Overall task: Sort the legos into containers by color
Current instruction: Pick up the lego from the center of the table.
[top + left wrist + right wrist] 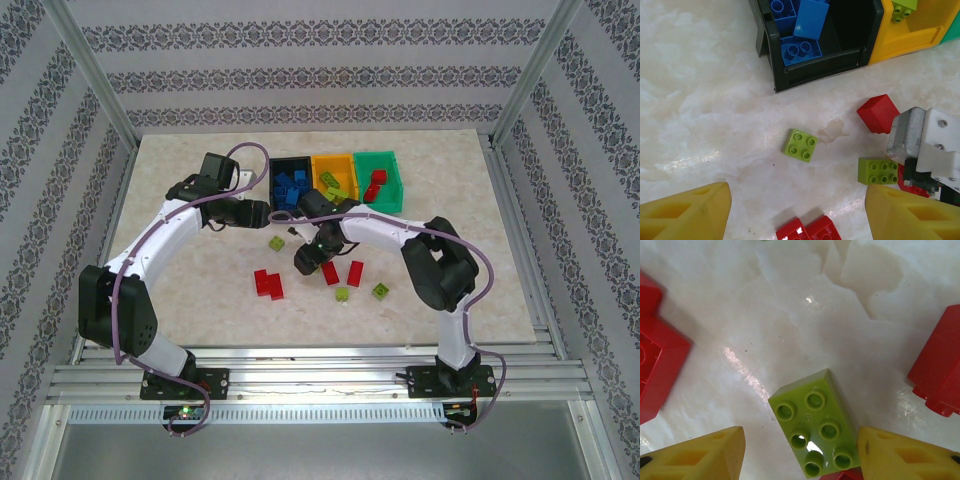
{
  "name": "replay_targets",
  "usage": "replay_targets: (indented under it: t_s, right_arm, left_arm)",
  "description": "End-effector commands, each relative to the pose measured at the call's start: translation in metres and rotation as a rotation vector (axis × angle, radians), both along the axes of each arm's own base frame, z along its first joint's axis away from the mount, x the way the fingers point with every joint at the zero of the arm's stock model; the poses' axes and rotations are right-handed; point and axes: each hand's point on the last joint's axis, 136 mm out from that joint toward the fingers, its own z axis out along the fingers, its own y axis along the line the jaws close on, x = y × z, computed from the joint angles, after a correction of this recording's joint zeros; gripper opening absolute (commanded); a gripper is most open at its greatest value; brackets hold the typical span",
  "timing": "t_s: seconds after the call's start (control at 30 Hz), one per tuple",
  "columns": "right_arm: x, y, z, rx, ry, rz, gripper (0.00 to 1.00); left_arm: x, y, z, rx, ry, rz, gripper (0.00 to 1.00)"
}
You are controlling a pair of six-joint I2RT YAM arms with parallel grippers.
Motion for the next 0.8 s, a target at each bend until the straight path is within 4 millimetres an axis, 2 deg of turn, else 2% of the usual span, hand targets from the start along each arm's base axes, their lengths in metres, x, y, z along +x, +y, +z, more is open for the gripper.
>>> replay_targets:
  t_s: [0.0, 0.4, 0.63, 0.77]
  right_arm:
    - [-0.002, -0.004, -0.005, -0.064, -0.014, 0.048, 0.61]
    - [-0.009, -0.005, -0.02, -0.139, -0.05, 0.103, 0.6]
    - [-0.01, -0.01, -0.028, -0.201, -0.081, 0.116, 0.49]
    - [-0.009, -0.009, -0.019, -0.17, -0.104, 0.104, 0.39]
  left_arm:
    - [0.001, 0.004, 0.003, 0.011, -0.004, -0.007, 0.71]
    - [0.001, 0.004, 0.002, 0.01, -0.001, -0.008, 0.71]
    - [0.001, 0.004, 0.002, 0.014, -0.001, -0.008, 0.71]
    - [0.002, 0.004, 0.001, 0.015, 0.003, -0.007, 0.71]
